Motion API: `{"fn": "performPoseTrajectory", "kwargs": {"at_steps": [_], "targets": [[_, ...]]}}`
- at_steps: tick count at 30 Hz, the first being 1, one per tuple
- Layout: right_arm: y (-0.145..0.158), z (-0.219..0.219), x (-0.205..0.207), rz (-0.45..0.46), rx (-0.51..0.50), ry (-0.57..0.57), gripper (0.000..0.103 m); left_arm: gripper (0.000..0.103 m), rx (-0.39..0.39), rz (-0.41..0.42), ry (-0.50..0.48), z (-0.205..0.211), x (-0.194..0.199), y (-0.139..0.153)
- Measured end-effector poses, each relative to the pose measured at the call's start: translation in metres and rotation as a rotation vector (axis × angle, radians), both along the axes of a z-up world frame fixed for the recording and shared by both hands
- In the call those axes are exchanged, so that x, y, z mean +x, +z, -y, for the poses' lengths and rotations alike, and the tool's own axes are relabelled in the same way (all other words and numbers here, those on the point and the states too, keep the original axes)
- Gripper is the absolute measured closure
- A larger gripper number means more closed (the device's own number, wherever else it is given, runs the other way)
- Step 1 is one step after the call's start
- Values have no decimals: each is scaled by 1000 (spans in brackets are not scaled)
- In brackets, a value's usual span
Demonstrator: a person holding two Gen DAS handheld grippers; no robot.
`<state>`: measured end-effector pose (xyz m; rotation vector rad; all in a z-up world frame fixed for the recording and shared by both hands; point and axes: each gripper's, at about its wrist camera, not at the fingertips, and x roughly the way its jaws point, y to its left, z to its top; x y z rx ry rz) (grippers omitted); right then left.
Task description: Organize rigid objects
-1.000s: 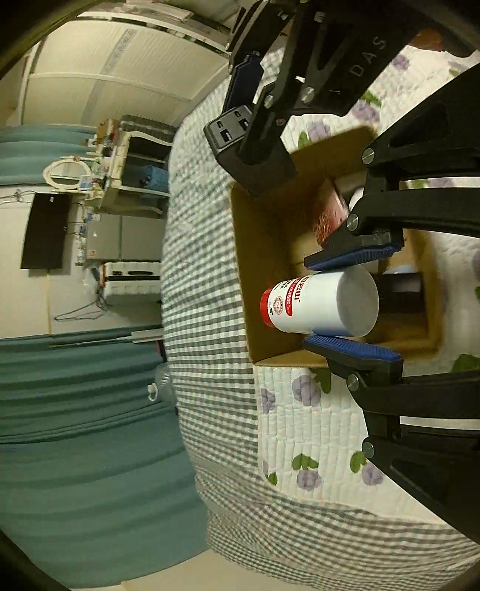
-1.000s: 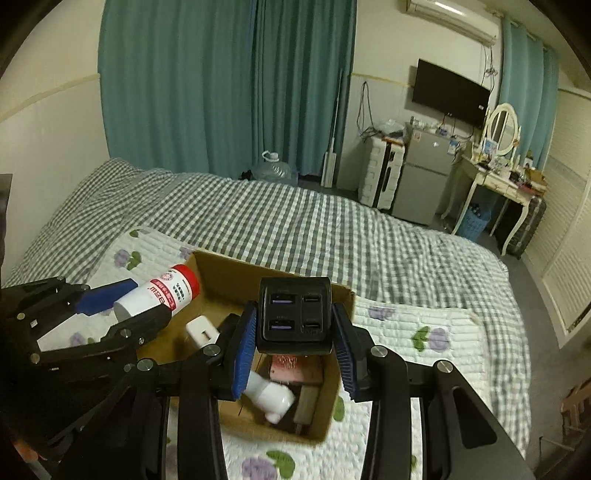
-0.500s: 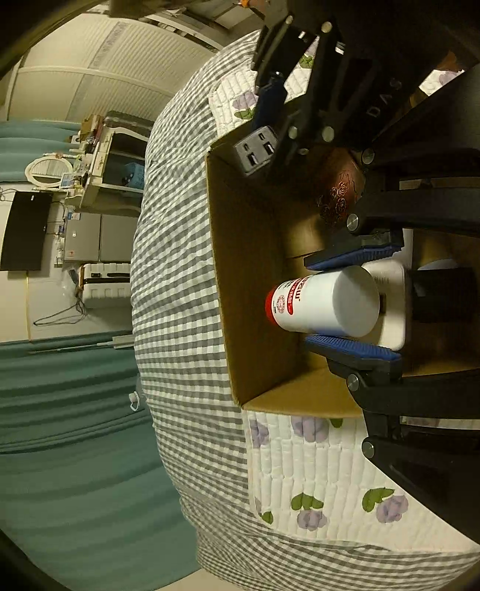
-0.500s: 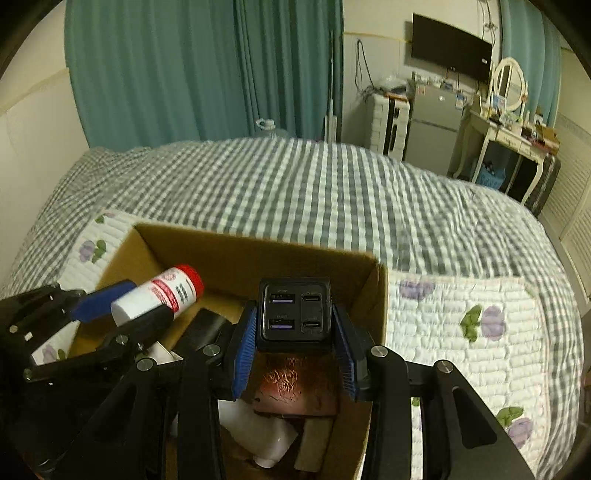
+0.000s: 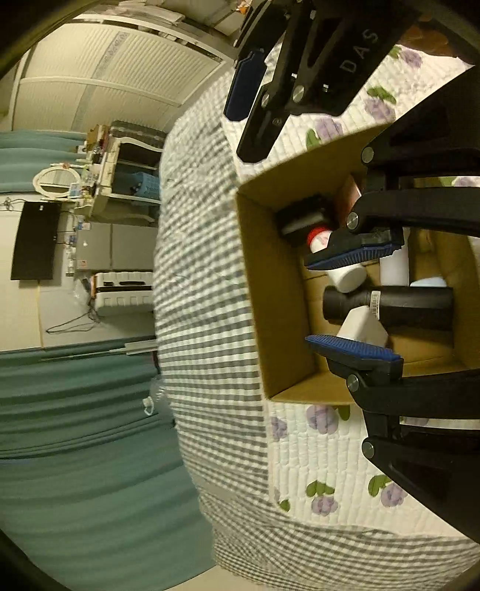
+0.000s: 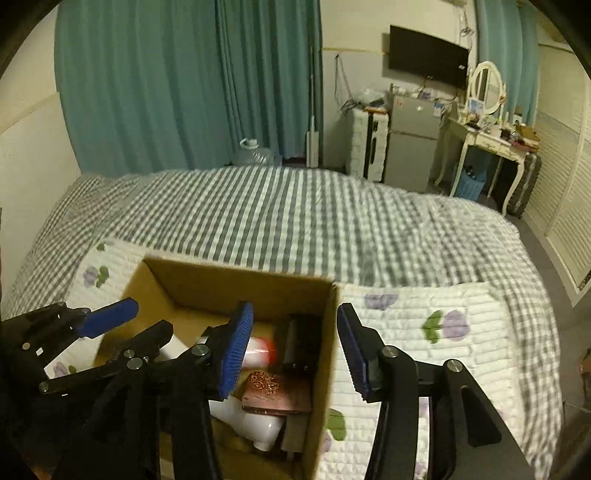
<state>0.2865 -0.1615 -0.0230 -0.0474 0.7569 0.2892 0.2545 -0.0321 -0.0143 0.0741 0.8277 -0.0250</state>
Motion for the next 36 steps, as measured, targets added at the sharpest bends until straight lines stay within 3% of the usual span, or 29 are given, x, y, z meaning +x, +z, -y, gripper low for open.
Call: {"fn": "performPoseTrajectory", "kwargs": {"at_steps": [1,8,13,18,20,25,27,36], "targets": [[6,3,-4,6,-3,-6,56,55,-5,0,-3,1,-3,8],[69,28,-42,75,-10,-41,55,47,-21,78,9,4,-40,74],[116,38,-83,150,-18,-56,47,42,-26,164,25,2,-77,124],[152,47,-127,207,-6,-74,38,34,-21,230,52,-5,-117,155],[160,48,-144,226,-3,-79,34,30,-17,243,66,-8,-129,158],[161,49,-178,246,18,-92,6,28,0,239,90,-12,-157,152],[155,49,-189,245,26,-92,2,28,1,246,79,-11,-168,148],[115,50,-208,249,62,-118,0,28,6,309,108,-20,-202,111]]}}
